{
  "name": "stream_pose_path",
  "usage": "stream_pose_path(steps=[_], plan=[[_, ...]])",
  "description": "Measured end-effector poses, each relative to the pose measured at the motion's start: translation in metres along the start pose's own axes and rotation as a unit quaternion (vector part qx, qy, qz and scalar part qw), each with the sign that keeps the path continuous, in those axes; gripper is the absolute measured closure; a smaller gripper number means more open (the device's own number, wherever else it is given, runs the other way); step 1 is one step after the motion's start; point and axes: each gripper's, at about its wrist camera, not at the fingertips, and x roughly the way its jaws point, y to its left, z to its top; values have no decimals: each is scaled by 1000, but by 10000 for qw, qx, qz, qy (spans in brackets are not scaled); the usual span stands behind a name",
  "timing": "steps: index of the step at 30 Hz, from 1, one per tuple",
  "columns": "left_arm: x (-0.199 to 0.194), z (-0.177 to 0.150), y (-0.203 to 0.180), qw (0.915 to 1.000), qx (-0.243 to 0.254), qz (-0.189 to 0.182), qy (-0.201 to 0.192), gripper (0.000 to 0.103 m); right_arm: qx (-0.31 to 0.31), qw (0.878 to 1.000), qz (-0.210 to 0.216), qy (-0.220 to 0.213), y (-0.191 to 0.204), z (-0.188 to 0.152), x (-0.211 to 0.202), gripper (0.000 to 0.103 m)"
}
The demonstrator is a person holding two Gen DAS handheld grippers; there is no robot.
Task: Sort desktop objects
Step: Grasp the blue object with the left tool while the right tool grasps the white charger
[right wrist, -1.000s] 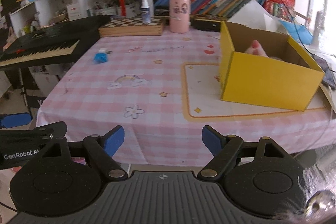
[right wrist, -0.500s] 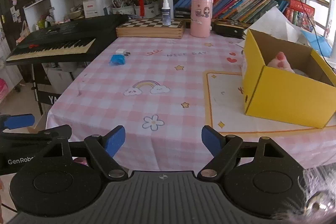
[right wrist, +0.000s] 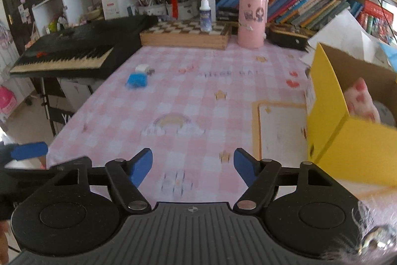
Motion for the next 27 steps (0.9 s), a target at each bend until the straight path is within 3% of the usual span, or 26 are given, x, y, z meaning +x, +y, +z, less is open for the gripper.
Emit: stream_pose_path(steps=[16,27], plan=[[95,57,-2,9973,-326,659,78,22,-407,9978,521,-9,-20,81,88,38],[172,93,-5,9974,-205,683,-19,25,-480,9962,716,-98,-26,126,138,38]])
